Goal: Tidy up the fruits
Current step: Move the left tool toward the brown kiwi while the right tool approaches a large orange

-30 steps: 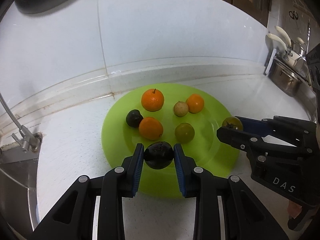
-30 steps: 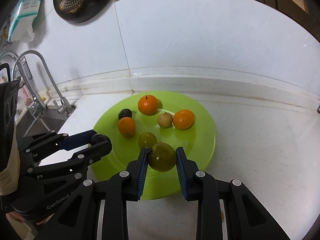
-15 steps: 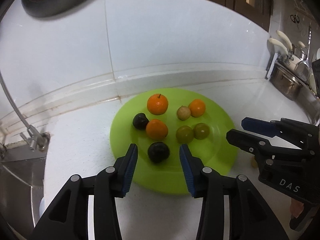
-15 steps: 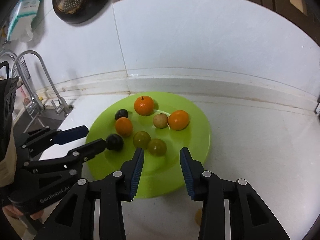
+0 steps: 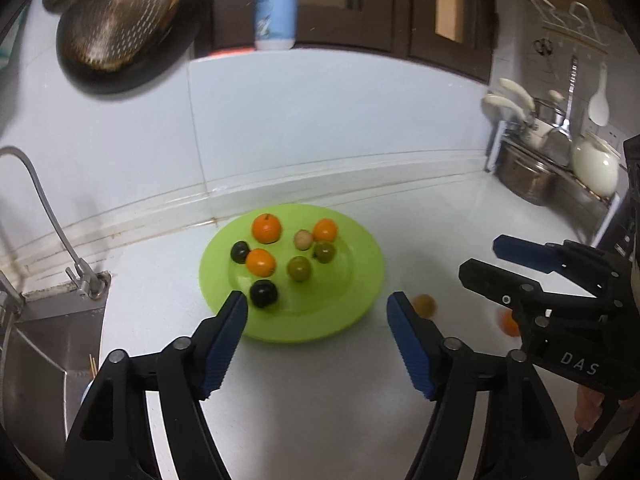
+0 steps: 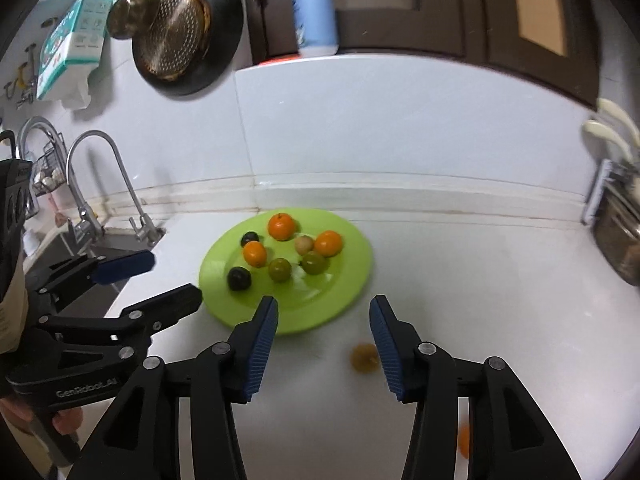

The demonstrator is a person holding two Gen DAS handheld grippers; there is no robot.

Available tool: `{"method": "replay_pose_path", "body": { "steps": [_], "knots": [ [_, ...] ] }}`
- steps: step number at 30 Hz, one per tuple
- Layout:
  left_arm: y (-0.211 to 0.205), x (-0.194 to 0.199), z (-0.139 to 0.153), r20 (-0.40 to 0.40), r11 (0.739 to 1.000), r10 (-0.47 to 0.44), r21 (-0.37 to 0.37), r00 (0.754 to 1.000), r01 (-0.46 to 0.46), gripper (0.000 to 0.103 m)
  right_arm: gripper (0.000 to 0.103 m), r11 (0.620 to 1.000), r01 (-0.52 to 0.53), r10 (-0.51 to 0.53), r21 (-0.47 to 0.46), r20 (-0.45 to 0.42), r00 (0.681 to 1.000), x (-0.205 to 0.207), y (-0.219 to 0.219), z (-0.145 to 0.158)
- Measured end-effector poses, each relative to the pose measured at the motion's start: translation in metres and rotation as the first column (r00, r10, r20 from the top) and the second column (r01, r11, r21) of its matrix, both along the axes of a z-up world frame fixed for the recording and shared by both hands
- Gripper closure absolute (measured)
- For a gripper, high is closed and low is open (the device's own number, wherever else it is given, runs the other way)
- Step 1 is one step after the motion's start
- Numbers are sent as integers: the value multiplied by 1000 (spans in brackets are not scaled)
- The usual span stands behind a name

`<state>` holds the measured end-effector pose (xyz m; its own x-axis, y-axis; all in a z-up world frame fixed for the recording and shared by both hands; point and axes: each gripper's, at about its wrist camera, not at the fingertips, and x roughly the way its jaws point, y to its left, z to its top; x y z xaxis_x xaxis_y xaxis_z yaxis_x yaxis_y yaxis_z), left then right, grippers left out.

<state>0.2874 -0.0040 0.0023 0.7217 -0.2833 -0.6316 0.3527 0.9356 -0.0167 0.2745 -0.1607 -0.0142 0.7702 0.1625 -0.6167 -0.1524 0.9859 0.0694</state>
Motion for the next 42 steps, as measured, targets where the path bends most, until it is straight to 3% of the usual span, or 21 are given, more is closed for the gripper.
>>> {"method": "replay_pose_path", "body": {
  "steps": [3,11,22,32,42],
  "knots": [
    [-11,-13,4,20,1000,-30,7,999,30,27,46,999,39,-39,-7,18,999,-20,-10,6],
    [-36,-36,10,73,995,-95,21,993,94,18,43,989,144,-143,-22,36,989,-62,-35,13],
    [-73,-42,3,132,982,-181,85,975,171,14,39,939,342,-343,24,33,939,-93,-77,1],
    [-96,-20,-26,57,962,-242,146,969,232,14,39,915,400,-395,62,-80,915,-83,-98,-36],
    [-115,7,-63,-61,945,-285,148,957,291,18,39,896,433,-407,101,-203,890,-62,-111,-71]
  ]
}}
